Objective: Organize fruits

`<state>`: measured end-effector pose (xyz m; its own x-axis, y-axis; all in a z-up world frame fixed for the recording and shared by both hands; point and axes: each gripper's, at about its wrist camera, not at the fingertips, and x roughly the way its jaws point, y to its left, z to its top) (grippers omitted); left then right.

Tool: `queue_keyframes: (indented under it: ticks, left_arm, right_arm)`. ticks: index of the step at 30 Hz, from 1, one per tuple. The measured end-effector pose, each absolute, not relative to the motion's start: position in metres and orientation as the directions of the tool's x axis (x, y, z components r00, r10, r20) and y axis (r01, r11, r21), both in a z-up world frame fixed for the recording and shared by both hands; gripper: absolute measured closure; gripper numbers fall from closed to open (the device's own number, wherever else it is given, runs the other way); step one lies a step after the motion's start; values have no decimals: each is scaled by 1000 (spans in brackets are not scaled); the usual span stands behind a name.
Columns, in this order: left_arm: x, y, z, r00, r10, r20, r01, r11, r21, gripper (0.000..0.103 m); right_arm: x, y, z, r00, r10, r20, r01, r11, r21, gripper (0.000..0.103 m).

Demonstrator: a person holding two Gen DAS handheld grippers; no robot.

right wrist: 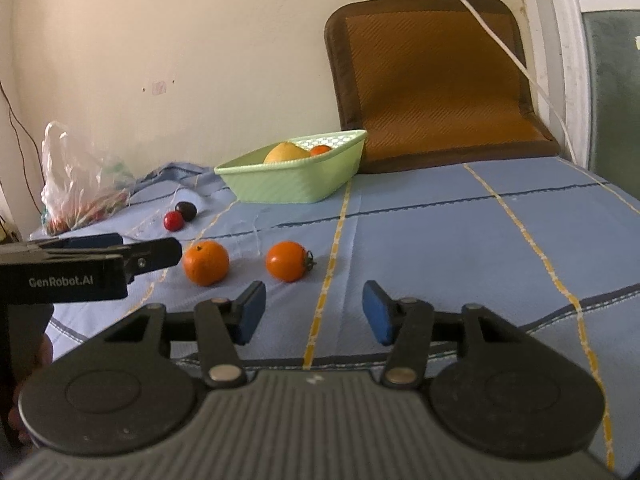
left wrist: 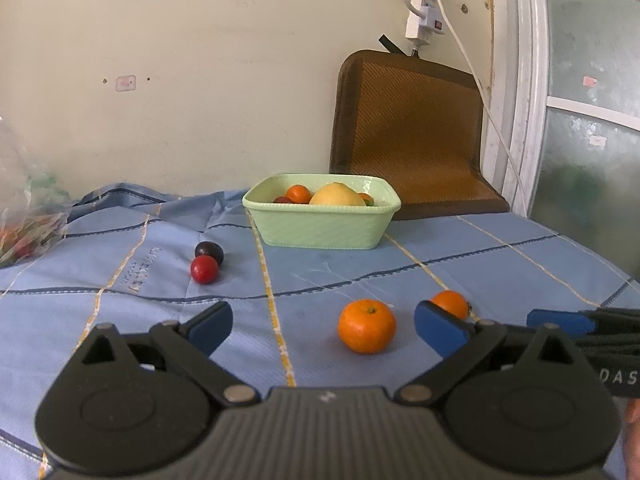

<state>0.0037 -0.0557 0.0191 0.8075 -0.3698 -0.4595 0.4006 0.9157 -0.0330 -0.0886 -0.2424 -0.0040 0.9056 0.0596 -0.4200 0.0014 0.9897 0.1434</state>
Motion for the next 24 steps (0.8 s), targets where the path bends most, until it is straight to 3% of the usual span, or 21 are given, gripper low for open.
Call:
queue_keyframes:
  ticks: [13,16,21,24]
  left_arm:
    - [2,-55,20,816,-368,-445,399,916,-25,1]
    - [1,-55,20,817,-370,-442,400,916,-28,0]
    - [2,-55,20,817,-372,-440,401,916,-28,0]
    - [2,-55,20,817,-371,-442,399,916,-31,0]
  right_arm:
    - [-89,-248,-1,918,54,-392,17,984,177,46]
    - [-95,-247,10,956,-29,-293,69,989,128,46]
    - [-120,-229,23,985,-172,18,173,985,-24,46]
    - [-122,-225,11,980,-190,57,193,980,-56,46]
